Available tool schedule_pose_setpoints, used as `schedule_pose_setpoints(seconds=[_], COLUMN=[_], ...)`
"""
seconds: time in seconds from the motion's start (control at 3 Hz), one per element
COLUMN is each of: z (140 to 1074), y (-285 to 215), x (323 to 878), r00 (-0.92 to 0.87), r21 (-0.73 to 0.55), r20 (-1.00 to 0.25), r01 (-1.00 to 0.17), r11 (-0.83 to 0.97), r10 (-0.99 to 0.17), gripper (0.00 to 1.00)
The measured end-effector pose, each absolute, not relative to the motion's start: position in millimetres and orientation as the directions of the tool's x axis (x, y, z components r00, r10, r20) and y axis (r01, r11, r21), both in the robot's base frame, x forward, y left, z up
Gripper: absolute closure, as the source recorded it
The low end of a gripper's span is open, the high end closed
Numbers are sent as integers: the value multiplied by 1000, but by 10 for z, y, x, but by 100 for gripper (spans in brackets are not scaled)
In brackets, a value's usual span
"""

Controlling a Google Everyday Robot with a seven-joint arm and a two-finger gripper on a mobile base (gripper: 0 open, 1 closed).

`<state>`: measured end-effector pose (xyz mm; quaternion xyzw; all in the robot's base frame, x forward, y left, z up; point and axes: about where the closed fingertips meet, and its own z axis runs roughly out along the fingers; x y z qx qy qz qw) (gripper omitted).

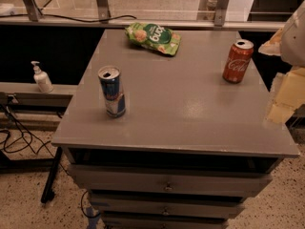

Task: Knock coke can over

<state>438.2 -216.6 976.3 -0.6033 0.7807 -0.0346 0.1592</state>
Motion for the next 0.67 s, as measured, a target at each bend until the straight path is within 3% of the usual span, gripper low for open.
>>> schedule_pose_setpoints(seconds=[0.67], z=[9668], y=[-2232], x=[4648], r00=[-206], r21=[-276], r20=[-271], r01=[-919], r11=[280], r10=[-940], gripper=[0])
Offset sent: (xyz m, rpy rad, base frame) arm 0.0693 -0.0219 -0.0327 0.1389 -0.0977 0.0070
